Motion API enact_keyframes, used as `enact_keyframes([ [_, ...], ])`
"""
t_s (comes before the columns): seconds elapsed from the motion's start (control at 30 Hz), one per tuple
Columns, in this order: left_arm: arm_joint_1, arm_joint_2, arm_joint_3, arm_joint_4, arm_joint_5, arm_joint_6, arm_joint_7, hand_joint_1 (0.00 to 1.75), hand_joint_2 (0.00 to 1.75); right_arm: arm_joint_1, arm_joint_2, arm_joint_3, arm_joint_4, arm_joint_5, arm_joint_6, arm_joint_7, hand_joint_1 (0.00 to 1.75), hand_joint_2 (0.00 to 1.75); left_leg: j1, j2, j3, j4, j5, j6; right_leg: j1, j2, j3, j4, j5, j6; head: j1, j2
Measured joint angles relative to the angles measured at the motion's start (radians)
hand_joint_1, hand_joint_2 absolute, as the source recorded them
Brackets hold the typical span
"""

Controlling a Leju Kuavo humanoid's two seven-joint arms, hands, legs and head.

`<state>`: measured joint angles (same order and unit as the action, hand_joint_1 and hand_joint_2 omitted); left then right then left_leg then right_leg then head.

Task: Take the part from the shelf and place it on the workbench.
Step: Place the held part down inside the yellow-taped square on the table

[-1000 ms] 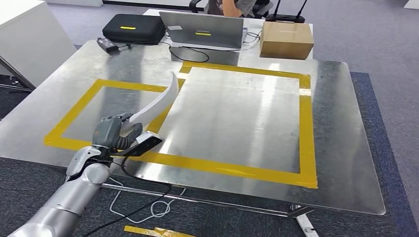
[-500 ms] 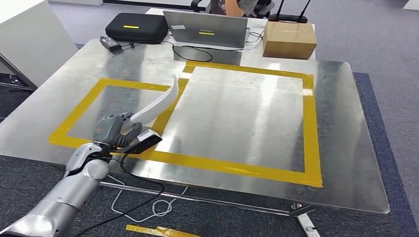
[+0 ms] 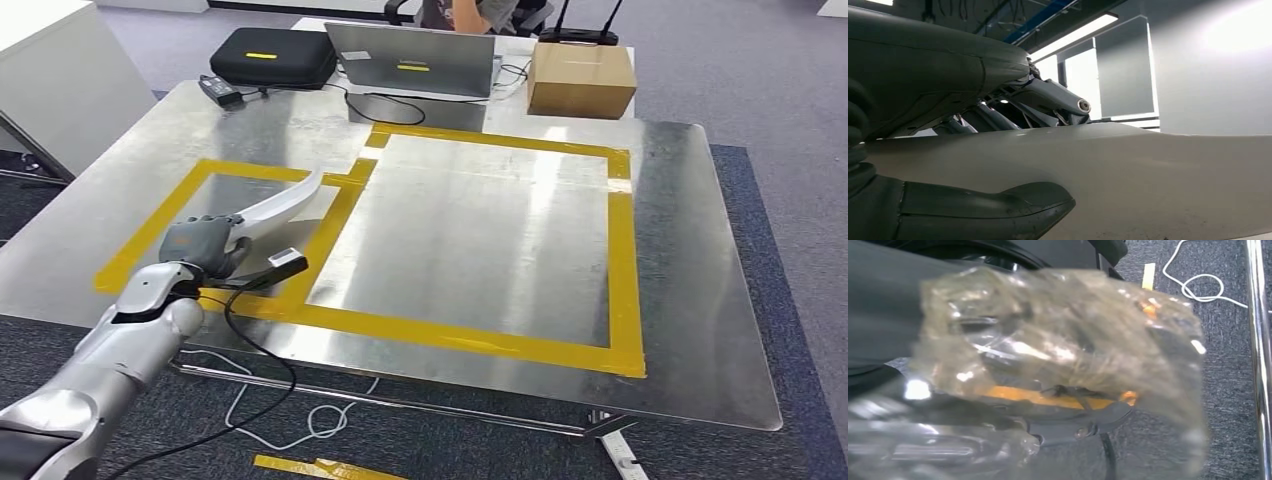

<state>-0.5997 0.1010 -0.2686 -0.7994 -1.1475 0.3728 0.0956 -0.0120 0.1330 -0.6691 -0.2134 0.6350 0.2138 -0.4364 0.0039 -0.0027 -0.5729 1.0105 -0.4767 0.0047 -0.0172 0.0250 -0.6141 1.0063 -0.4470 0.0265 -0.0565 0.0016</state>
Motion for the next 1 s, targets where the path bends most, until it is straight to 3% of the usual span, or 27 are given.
enact_keyframes([
  [0.37,-0.024,0.105,0.036,0.098,-0.061,0.024,0.031,1.75,1.75,0.002,0.000,0.000,0.000,0.012,0.002,-0.008,0.00,0.00,0.002,0.000,-0.001,0.000,0.000,-0.001,0.001,0.001,-0.001,0.000,0.000,0.000,0.000,0.000],
  [1.0,-0.018,0.139,0.080,0.107,-0.041,0.027,0.009,1.75,1.75,0.008,-0.003,0.004,0.000,0.018,0.006,-0.032,0.00,0.00,0.002,0.000,-0.001,0.000,0.000,-0.001,0.001,0.000,0.000,0.000,0.000,0.000,0.000,0.000],
])
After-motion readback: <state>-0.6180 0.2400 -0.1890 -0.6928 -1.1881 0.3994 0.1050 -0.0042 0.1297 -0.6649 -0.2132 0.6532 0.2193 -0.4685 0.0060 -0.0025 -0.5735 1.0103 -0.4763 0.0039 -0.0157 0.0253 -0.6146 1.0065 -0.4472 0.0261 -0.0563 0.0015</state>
